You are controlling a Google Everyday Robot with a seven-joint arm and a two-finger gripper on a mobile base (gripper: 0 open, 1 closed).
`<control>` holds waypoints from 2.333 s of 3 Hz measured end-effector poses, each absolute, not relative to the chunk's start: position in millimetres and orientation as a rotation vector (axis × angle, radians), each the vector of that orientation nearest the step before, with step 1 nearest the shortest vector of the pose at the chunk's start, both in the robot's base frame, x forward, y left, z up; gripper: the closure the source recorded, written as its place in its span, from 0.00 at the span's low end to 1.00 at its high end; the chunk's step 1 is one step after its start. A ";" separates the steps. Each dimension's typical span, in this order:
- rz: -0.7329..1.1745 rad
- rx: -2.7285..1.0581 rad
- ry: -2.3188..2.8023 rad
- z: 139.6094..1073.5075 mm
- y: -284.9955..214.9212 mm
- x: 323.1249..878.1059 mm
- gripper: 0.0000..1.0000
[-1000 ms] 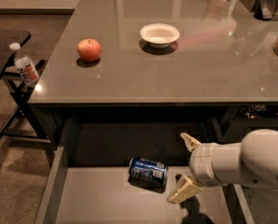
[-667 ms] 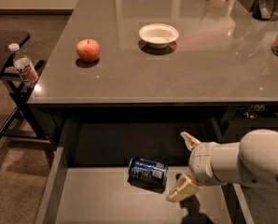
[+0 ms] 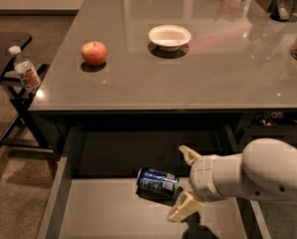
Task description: Pick pepsi can from top drawer and place on counter
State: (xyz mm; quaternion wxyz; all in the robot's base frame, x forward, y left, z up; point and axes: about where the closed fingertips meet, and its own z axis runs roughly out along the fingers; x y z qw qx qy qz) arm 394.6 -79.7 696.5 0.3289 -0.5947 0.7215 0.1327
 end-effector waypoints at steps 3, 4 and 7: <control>0.331 -1.562 1.895 654.6 -39.9 410.1 0.00; 0.285 -1.552 1.910 632.9 -40.7 418.2 0.00; 0.281 -1.543 1.926 614.0 -40.6 426.0 0.41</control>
Offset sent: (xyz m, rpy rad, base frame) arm 0.0155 0.0452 -0.0416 0.0222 0.0150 -0.0043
